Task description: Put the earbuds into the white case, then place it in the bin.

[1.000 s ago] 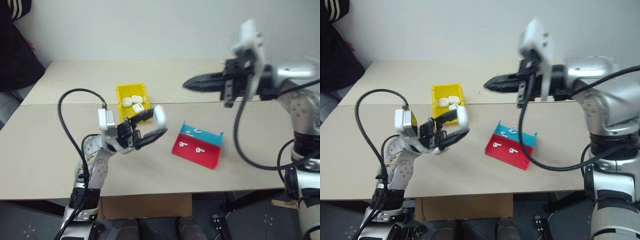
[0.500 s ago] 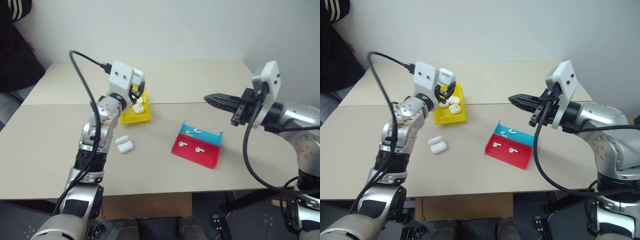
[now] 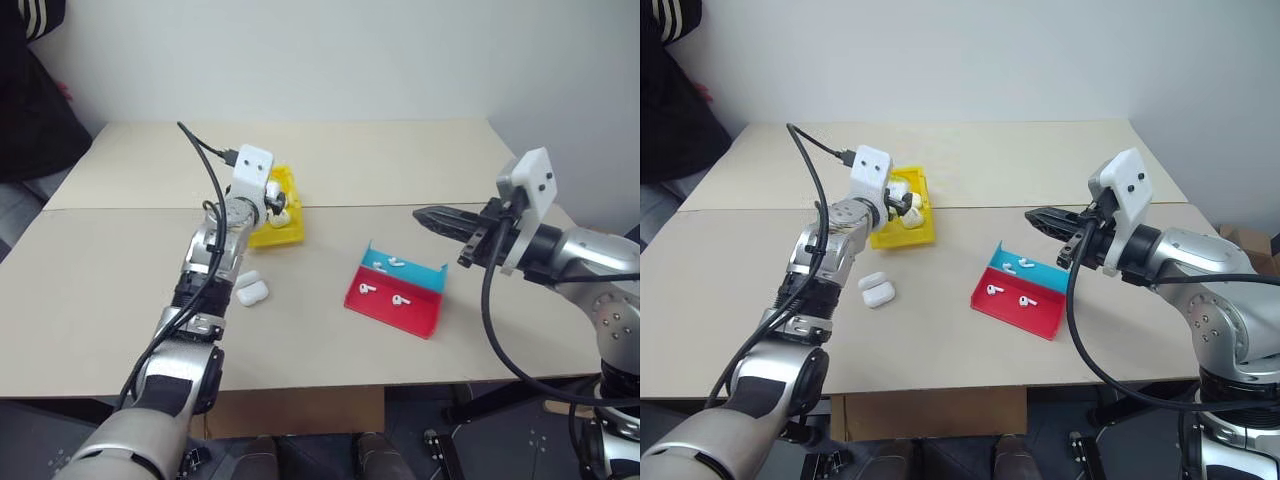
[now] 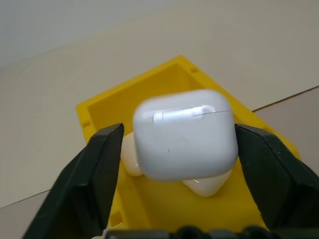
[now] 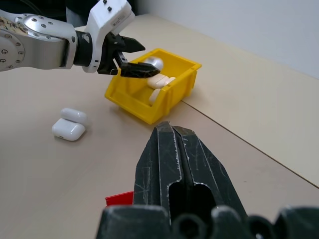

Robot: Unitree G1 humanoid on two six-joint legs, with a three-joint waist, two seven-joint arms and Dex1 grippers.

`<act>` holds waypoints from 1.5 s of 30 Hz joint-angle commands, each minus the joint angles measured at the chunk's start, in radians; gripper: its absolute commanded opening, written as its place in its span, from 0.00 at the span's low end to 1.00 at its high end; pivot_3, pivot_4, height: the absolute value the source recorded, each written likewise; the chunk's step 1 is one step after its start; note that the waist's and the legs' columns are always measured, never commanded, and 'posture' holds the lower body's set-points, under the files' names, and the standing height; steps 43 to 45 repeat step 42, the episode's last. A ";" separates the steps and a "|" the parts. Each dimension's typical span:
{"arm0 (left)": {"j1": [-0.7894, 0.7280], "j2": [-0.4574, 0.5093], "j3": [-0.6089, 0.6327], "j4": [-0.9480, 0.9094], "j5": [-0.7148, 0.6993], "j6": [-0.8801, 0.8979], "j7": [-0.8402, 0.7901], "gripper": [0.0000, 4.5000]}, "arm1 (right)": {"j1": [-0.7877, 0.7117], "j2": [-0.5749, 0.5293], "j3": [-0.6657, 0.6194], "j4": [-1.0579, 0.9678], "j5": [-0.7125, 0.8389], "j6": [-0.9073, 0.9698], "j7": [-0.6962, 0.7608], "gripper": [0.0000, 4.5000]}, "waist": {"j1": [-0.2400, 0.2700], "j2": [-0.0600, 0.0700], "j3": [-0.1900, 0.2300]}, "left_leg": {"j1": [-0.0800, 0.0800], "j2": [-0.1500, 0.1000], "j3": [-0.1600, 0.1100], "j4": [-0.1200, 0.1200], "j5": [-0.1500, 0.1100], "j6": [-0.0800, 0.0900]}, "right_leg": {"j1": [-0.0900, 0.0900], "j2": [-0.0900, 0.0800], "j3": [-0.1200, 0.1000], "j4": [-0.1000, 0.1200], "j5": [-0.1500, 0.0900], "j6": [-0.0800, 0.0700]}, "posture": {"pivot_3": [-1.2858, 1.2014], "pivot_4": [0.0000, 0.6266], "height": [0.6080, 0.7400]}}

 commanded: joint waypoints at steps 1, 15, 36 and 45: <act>-0.030 -0.001 -0.006 -0.001 0.019 -0.044 0.000 0.98 | 0.002 -0.021 -0.016 -0.030 0.010 -0.004 -0.016 0.00 | 0.000 0.000 0.000 | 0.000 0.000 0.000 0.000 0.000 0.000 | 0.000 0.000 0.000 0.000 0.000 0.000 | 0.52 0.24 1.00; 0.232 0.073 0.157 -0.397 -0.295 -0.117 -0.320 0.98 | 0.190 -0.125 0.000 -0.085 -0.114 -0.239 0.119 0.00 | -0.003 0.000 0.000 | 0.000 0.000 0.000 0.000 0.000 0.000 | 0.000 -0.001 0.000 0.000 0.002 -0.004 | 0.52 0.24 1.00; 1.064 0.622 0.513 -0.963 -0.726 -0.043 -0.982 0.98 | 0.666 -0.305 -0.310 0.115 -0.268 -0.745 0.603 0.00 | 0.002 -0.001 -0.001 | 0.009 0.002 0.004 0.000 0.000 0.000 | 0.005 -0.001 0.001 0.001 -0.007 -0.006 | 0.52 0.24 1.00; 1.050 0.641 0.513 -0.962 -0.766 -0.026 -0.981 0.98 | 0.668 -0.299 -0.298 0.090 -0.261 -0.725 0.590 0.00 | 0.001 -0.001 -0.001 | 0.009 0.002 0.004 0.000 0.000 -0.001 | 0.004 -0.001 0.001 0.001 -0.007 -0.006 | 0.52 0.24 1.00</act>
